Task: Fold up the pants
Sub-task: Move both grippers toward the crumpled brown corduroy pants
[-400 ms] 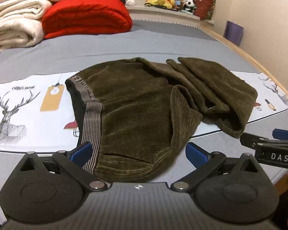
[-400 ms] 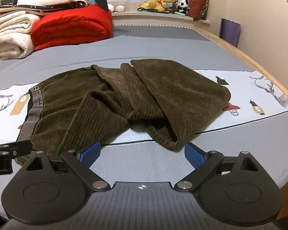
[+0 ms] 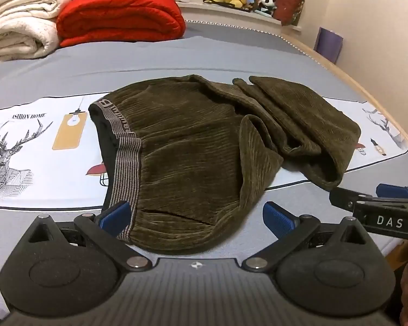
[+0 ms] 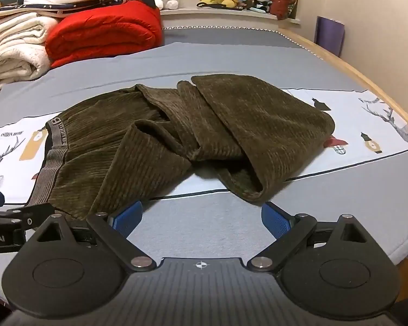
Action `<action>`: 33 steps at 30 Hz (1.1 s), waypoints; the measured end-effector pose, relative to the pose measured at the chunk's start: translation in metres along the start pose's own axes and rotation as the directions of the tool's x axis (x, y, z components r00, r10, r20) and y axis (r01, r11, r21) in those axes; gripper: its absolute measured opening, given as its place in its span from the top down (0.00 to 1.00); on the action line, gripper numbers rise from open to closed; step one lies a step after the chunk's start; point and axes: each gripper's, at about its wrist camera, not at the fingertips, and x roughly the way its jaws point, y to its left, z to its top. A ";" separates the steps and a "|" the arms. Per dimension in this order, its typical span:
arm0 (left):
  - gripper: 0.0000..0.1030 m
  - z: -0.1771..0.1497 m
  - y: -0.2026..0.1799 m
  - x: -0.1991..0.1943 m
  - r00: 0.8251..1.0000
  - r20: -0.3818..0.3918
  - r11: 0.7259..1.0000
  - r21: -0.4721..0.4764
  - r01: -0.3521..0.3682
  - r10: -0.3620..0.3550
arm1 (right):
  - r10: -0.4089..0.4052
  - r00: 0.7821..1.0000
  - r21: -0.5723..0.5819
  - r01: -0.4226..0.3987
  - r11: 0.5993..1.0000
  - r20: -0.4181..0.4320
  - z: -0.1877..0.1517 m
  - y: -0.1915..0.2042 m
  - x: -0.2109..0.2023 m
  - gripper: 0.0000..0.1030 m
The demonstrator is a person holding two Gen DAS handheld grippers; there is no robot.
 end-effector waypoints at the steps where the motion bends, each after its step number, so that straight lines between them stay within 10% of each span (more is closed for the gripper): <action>1: 0.00 0.000 -0.001 0.000 1.000 -0.001 1.000 0.001 -0.001 0.001 | 0.001 1.000 -0.001 -0.001 1.000 0.000 0.000 0.001 -0.001 0.08; 33: 0.00 0.000 0.008 -0.006 0.998 0.066 0.999 -0.027 0.016 -0.015 | 0.025 0.999 0.007 -0.024 1.000 -0.026 -0.002 0.002 0.002 0.08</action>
